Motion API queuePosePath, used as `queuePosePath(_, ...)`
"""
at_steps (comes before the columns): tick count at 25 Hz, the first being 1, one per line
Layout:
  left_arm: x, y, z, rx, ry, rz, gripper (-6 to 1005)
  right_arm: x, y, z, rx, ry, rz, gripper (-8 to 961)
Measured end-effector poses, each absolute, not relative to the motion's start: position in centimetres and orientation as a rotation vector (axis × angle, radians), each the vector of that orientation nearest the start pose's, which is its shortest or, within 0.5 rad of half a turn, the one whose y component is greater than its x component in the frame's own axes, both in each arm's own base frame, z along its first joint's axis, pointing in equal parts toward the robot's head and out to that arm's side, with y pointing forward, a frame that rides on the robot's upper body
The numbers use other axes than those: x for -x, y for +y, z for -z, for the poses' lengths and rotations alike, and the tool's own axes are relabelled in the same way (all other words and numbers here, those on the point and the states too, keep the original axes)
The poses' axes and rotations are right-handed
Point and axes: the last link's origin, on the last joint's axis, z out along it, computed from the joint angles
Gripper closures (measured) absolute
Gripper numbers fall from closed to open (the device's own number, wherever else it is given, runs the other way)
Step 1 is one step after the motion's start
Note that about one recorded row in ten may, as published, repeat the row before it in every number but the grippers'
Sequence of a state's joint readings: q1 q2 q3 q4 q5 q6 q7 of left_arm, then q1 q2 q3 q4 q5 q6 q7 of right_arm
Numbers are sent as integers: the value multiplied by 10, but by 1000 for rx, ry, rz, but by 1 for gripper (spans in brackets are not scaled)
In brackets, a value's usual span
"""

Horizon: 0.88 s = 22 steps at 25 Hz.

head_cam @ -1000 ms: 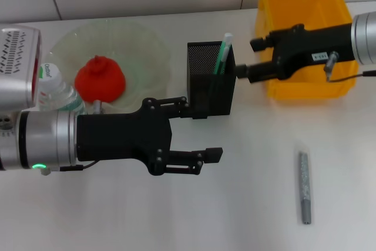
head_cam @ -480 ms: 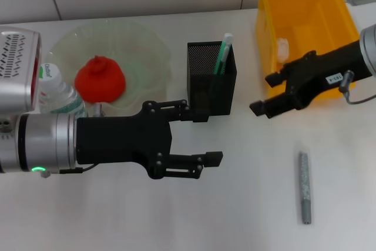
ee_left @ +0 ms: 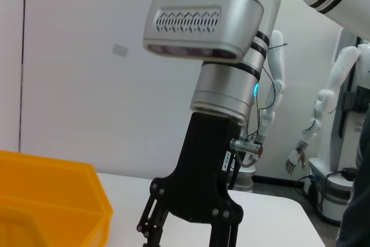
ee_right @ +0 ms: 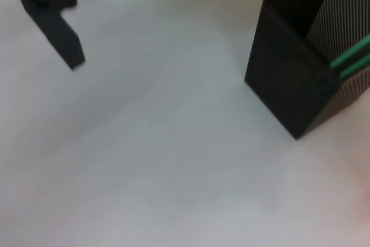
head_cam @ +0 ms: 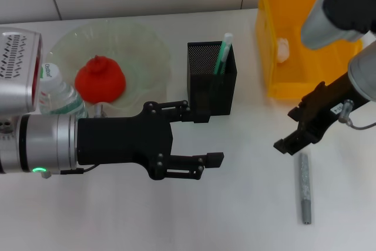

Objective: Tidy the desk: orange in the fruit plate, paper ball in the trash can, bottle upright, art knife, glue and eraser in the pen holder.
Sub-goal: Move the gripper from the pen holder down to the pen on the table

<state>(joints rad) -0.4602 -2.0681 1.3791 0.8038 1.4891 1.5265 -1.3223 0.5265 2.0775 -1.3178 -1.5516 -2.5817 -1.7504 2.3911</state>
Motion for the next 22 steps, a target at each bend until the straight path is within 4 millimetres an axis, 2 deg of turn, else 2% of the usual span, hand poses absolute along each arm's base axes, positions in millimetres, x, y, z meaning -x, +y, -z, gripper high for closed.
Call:
queuePosePath(12,186,298,46,2998,-195,917,207,-177,326,-19,2730,741,669,188)
queuePosePath(22,185,296,47,3007,-190,920,207,-178,323,-20,2713,782,770,192)
